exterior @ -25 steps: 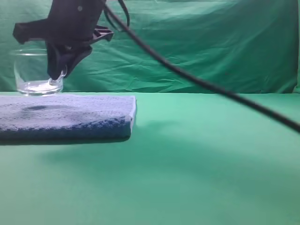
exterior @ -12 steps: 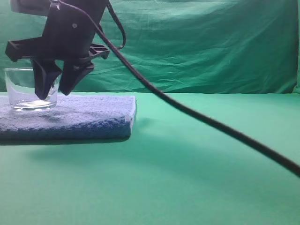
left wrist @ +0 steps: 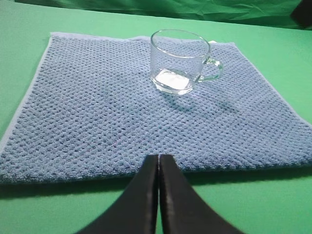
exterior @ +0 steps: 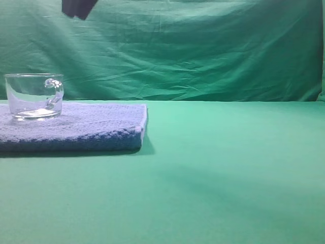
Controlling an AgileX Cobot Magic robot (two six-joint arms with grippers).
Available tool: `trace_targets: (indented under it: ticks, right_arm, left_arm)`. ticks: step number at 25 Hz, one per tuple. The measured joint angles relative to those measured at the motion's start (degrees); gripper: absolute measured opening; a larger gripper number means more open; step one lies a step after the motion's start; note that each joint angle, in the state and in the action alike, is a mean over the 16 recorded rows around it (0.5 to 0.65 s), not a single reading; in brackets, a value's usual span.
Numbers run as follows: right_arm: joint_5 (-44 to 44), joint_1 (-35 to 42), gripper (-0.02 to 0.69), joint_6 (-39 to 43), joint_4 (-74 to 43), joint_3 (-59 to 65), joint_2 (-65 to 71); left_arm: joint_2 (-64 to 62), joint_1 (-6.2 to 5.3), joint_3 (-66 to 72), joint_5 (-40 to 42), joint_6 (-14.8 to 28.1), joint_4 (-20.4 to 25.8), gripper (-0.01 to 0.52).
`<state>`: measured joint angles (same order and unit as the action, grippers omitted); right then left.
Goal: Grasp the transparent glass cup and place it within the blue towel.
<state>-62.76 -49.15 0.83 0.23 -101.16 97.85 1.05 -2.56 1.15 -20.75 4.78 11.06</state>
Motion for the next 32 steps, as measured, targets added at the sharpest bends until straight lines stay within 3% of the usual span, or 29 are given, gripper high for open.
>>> trace_targets:
  ticks: [19, 32]
  right_arm:
    - [34.72, -1.02, 0.0, 1.66, 0.5, 54.55, -39.82]
    - [35.36, -1.02, 0.0, 1.66, 2.77, 67.66, -61.94]
  left_arm:
    - [0.0, 0.0, 0.0, 0.0, 0.0, 0.0, 0.0]
    - [0.0, 0.0, 0.0, 0.0, 0.0, 0.0, 0.0]
